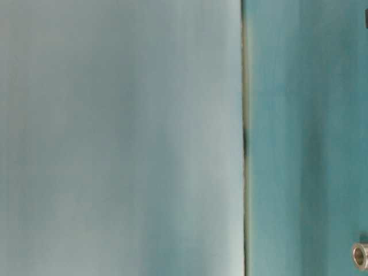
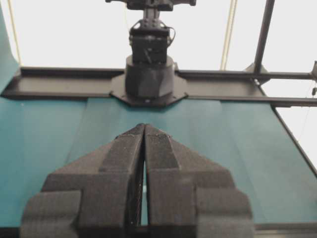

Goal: Insert the washer onto the shaft with both hands.
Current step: 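Move both grippers down toward the washer and the threaded shaft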

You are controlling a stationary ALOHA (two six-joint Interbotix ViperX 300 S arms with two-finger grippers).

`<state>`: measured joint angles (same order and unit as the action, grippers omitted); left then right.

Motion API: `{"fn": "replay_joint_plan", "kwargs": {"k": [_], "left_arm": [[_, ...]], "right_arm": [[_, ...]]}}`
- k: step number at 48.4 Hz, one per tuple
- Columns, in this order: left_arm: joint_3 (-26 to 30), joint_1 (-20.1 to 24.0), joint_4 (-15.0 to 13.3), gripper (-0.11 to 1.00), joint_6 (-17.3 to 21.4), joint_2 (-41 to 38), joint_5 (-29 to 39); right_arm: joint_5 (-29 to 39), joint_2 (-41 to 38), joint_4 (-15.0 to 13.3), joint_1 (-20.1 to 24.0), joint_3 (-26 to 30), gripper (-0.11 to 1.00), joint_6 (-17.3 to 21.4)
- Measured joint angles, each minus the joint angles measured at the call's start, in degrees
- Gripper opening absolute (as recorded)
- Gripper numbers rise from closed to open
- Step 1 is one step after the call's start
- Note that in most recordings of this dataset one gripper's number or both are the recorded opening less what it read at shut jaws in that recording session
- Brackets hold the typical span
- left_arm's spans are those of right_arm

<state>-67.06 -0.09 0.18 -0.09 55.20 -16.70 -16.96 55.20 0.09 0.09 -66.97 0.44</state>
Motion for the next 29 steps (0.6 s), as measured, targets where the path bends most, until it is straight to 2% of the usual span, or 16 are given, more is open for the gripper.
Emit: {"fn": "replay_joint_plan", "kwargs": {"k": [3,5,11,20,29], "left_arm": [[0.5,0.0,0.2,0.02,-0.5,-0.4,1.3],[1.3,0.0,0.4,0.02,-1.1,-1.2,3.0],[4.0,0.0,0.5,0.02,-2.0,-3.3,10.3],[6.9,-0.1,0.5,0.02,-2.1,-5.1,19.5],[9.7,-0.2,0.6,0.02,-2.3,-9.4,24.5]], "right_arm": [[0.4,-0.1,0.1,0.0,0.0,0.02,0.0],[1.8,-0.4,0.9,-0.1,0.0,0.0,0.0],[11.5,-1.4,3.2,-0.2,1.2,-0.08,1.6],[26.8,-4.2,3.5,-0.4,5.6,-0.09,4.3],[34.4,-10.0,3.5,-0.4,9.1,-0.09,5.9]]}}
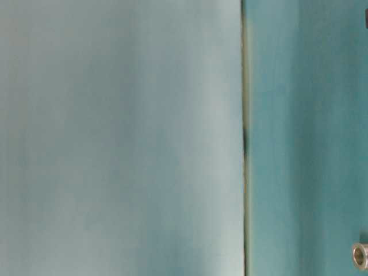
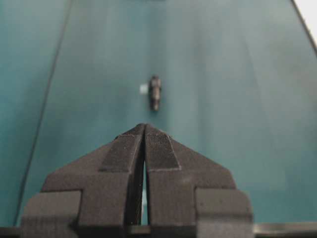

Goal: Insert the washer onto the shaft with both hands.
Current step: 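Move both grippers down toward the washer and the threaded shaft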

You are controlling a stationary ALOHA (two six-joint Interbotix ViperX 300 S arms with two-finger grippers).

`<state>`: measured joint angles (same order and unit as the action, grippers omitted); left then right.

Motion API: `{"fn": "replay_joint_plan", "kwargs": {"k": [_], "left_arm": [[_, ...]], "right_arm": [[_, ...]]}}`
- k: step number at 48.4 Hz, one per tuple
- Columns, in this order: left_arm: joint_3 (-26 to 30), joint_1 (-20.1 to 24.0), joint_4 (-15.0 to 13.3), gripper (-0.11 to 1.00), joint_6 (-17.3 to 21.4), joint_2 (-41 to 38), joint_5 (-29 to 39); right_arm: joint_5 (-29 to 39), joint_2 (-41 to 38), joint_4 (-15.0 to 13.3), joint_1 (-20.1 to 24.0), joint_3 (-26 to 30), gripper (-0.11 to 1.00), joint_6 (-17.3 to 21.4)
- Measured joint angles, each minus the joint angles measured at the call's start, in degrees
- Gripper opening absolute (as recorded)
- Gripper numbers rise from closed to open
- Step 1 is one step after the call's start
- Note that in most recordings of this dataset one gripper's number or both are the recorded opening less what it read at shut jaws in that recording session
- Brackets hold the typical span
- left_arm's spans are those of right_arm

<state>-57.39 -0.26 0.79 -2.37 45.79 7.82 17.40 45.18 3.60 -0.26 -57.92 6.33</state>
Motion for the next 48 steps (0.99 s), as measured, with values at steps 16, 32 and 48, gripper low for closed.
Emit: {"fn": "replay_joint_plan", "kwargs": {"k": [16,32,48], "left_arm": [[6.2,0.0,-0.1,0.02,-0.2,-13.2,6.8],[12.6,0.1,0.0,0.02,-0.3,-24.0,15.9],[18.3,0.0,0.0,0.02,-5.9,-33.5,24.9]], "right_arm": [[6.6,-14.3,-0.5,-0.1,6.6,-0.09,1.3],[17.2,-28.7,-1.7,-0.1,16.4,-0.09,1.3],[22.5,-36.9,-2.3,-0.1,23.4,-0.09,1.3]]}}
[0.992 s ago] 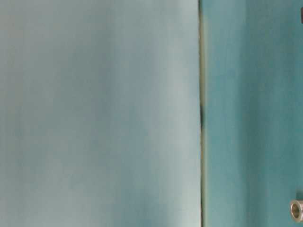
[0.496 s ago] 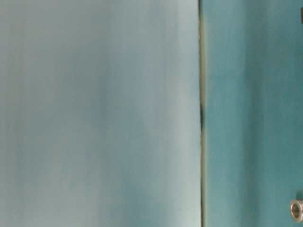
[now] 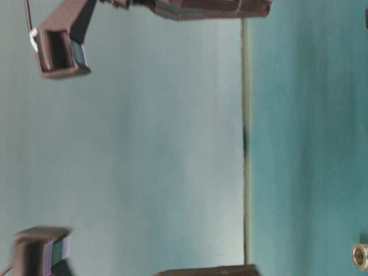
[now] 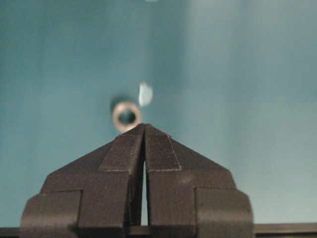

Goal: Insert the washer onto the shaft with both hands.
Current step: 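Move both grippers down toward the washer and the threaded shaft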

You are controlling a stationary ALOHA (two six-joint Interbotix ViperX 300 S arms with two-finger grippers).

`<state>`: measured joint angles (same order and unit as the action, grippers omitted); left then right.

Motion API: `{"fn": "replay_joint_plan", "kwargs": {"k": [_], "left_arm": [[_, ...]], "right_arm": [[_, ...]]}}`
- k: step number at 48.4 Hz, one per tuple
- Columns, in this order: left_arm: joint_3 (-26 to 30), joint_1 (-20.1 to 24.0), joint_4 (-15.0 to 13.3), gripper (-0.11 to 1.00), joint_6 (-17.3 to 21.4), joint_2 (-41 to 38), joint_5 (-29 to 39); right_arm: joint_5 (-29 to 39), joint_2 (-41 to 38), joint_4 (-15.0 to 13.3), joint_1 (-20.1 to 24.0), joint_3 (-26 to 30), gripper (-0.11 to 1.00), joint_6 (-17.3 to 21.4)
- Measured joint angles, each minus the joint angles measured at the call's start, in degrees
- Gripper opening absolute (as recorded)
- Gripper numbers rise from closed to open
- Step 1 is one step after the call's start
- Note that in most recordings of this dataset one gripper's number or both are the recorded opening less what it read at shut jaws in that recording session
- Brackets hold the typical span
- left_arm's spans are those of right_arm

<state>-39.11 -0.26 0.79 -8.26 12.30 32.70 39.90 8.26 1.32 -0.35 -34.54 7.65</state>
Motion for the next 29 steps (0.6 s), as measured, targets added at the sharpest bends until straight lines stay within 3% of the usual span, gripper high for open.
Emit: {"fn": "replay_joint_plan", "kwargs": {"k": [8,22,25,29], "left_arm": [[0.5,0.0,0.0,0.02,-2.5,-2.4,0.4],[0.5,0.1,0.3,0.03,-1.2,-2.9,0.4],[0.5,0.0,0.3,0.11,-0.1,-2.9,0.4],[0.4,0.0,0.3,0.31,1.6,-3.0,0.4]], "right_arm": [[-0.3,-1.0,-0.1,0.0,0.7,-0.09,0.0],[-4.3,-1.5,-0.1,0.0,0.0,-0.03,0.0],[-5.1,-1.5,-0.1,0.0,-0.4,0.02,-0.1],[-5.8,-1.7,-0.1,0.0,-1.0,0.14,-0.5]]}}
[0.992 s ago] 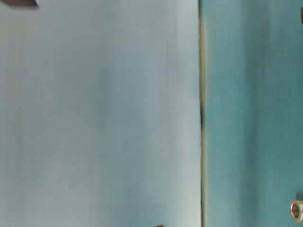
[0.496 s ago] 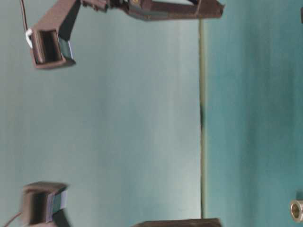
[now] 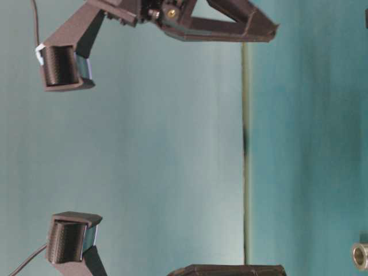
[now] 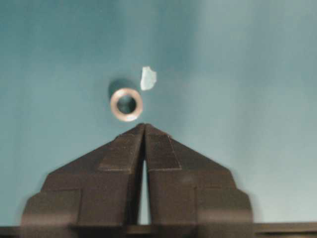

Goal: Insert the washer onto the shaft with both hands.
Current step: 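Move both grippers down toward the washer and the threaded shaft, then lower left gripper over washer and right gripper over shaft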

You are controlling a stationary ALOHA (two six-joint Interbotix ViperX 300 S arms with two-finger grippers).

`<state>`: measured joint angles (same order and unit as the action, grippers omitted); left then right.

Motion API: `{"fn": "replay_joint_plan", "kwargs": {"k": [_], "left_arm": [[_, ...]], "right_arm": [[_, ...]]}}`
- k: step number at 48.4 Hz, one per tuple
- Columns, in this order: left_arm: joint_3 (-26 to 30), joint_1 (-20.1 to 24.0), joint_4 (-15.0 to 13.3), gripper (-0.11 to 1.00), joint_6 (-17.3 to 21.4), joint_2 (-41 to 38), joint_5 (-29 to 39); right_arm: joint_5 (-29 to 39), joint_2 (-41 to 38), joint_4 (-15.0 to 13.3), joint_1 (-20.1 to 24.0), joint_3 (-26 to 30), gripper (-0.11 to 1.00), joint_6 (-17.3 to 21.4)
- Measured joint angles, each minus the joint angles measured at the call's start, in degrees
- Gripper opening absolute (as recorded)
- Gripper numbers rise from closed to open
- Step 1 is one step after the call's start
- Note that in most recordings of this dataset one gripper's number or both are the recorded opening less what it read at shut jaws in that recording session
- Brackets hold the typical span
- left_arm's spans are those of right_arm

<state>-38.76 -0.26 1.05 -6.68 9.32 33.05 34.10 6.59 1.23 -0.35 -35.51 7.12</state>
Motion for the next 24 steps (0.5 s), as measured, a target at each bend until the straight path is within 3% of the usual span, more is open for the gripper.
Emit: {"fn": "replay_joint_plan", "kwargs": {"k": [7,10,16,24], "left_arm": [[-0.5,0.0,0.1,0.76,3.7,-0.4,-0.1],[-1.0,0.0,0.3,0.9,5.1,-0.5,0.0],[-1.9,0.1,0.3,0.87,6.8,-0.5,-0.1],[-2.1,0.1,0.4,0.89,7.2,-0.5,-1.6]], "right_arm": [[-0.2,-0.6,0.0,0.1,-0.9,0.54,-2.5],[-0.1,-1.1,-0.2,0.5,-1.3,0.73,-3.8],[0.4,-1.9,-0.6,1.8,-1.6,0.97,-5.3],[-0.6,-2.3,-0.7,2.4,-1.6,0.95,-5.4]]}}
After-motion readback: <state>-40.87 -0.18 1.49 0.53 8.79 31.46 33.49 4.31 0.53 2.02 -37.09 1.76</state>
